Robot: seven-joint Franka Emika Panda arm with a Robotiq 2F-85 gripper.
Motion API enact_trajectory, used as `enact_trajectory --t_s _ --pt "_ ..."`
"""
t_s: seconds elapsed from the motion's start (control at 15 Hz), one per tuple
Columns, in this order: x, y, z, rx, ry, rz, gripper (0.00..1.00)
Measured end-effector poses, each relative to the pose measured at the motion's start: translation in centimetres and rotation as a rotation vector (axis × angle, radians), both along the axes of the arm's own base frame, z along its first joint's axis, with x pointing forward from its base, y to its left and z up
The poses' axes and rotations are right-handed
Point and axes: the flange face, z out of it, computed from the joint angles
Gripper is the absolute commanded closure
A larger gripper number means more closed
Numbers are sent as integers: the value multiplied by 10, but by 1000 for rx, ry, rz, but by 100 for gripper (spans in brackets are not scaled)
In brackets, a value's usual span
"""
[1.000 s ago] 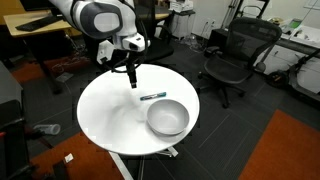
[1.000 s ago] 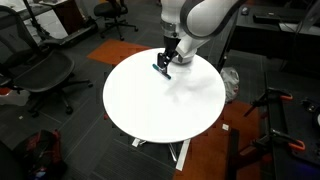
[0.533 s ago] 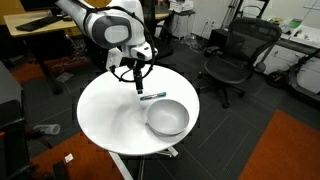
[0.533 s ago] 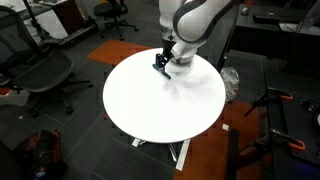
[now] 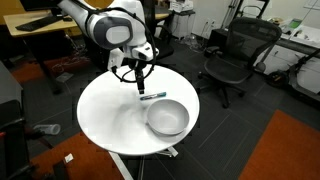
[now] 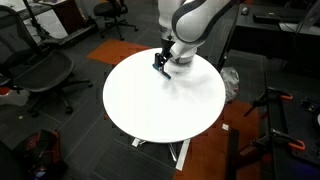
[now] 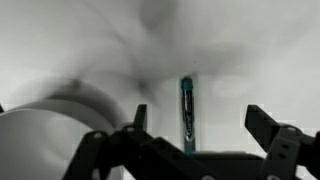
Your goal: Put the marker into the bowl.
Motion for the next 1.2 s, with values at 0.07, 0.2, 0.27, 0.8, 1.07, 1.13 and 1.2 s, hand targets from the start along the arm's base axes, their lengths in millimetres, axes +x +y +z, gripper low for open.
enact_trajectory --t_s 0.07,0.2,0.27,0.8,1.07,1.13,1.2 --pt "1 -2 1 -5 -15 -13 0" --pt "4 -6 2 -14 -46 -30 0" --pt "5 -7 2 -15 -57 -36 0" --pt "24 -3 -16 -18 -95 -32 0" --pt "34 -3 -33 -23 -91 -29 0" --pt "36 -4 -38 -24 -90 -29 0" --pt "38 -4 -43 -24 -88 -30 0"
